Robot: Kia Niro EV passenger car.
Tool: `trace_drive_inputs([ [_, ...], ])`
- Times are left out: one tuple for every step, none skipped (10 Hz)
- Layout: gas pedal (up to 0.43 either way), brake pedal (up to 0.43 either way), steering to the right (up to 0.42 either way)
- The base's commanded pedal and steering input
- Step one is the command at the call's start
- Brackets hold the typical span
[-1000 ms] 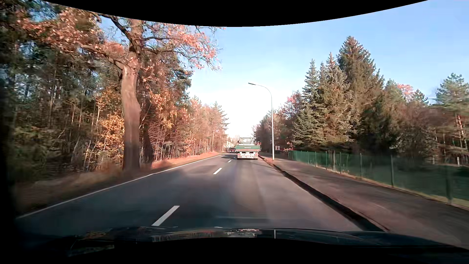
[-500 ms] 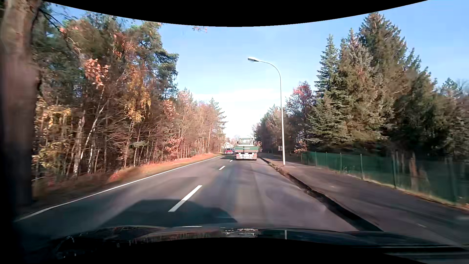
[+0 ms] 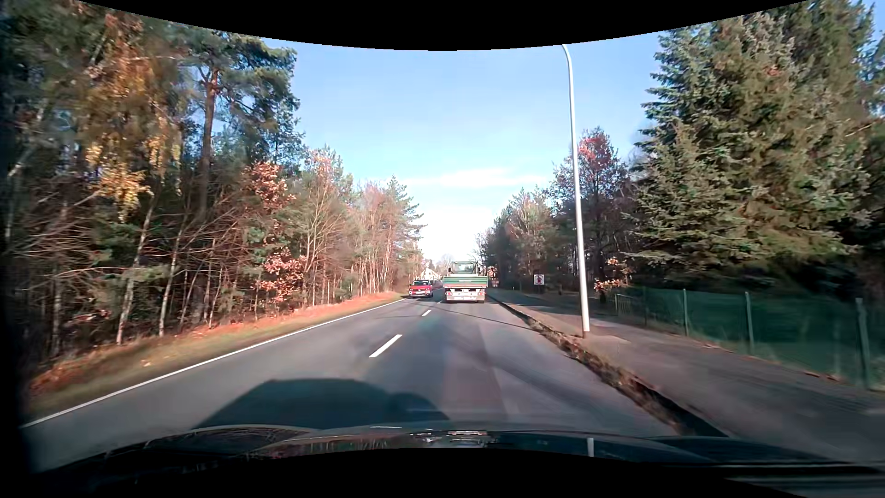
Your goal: Follow the waypoints while adhering to traffic rules and regulations
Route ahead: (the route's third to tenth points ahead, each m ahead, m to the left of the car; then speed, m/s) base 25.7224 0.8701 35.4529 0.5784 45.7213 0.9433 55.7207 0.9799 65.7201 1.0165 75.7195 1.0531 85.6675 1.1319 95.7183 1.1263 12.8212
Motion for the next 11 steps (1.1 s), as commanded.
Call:
trace_drive_inputs([
  [0.098,0.000,-0.003],
  [0.098,0.000,-0.003],
  [0.098,0.000,-0.003],
  [0.098,0.000,-0.003],
  [0.098,0.000,-0.003],
  [0.098,0.000,-0.001],
  [0.098,0.000,0.000],
  [0.098,0.000,0.001],
  [0.098,0.000,0.001],
  [0.098,0.000,0.001],
  [0.098,0.000,0.001],
])
